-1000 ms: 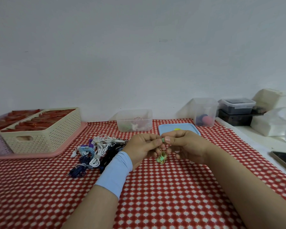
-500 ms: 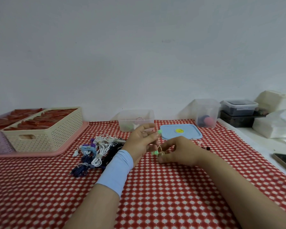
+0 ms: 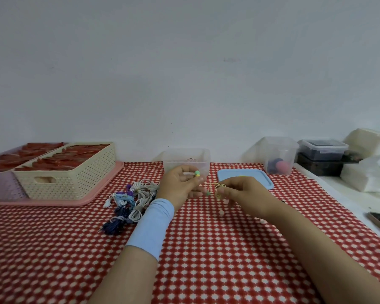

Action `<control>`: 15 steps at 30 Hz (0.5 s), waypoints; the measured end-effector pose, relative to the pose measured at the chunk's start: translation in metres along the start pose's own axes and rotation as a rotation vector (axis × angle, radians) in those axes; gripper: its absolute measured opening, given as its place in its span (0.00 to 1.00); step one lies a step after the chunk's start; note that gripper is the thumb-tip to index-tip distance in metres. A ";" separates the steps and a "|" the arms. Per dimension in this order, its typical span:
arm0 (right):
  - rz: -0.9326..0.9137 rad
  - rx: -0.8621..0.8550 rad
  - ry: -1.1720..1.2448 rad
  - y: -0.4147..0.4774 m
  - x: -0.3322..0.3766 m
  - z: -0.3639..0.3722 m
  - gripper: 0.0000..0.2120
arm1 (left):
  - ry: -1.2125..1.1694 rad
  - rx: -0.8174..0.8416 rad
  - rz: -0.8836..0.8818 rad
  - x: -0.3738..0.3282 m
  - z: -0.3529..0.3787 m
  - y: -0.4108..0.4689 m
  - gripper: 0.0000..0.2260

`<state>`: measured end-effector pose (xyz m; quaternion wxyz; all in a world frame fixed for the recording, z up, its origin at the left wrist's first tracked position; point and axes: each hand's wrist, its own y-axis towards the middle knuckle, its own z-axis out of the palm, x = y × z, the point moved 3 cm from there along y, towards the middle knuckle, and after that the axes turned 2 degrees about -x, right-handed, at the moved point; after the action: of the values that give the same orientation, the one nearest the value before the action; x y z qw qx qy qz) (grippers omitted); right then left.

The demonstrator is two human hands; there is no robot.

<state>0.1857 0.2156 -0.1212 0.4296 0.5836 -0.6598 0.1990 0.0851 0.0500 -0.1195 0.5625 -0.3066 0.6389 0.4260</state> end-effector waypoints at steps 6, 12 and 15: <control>0.045 -0.022 0.059 0.012 0.014 -0.001 0.07 | -0.010 -0.068 -0.015 -0.008 -0.008 0.006 0.07; 0.015 -0.093 0.037 0.051 0.038 -0.011 0.07 | 0.046 -0.055 -0.001 -0.030 -0.023 0.031 0.10; -0.001 -0.124 0.033 0.080 0.047 -0.014 0.06 | 0.099 -0.071 -0.012 -0.044 -0.035 0.058 0.12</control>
<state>0.1179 0.2169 -0.0569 0.4760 0.5528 -0.6633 0.1670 0.0262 0.0414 -0.0642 0.5214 -0.3508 0.6487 0.4292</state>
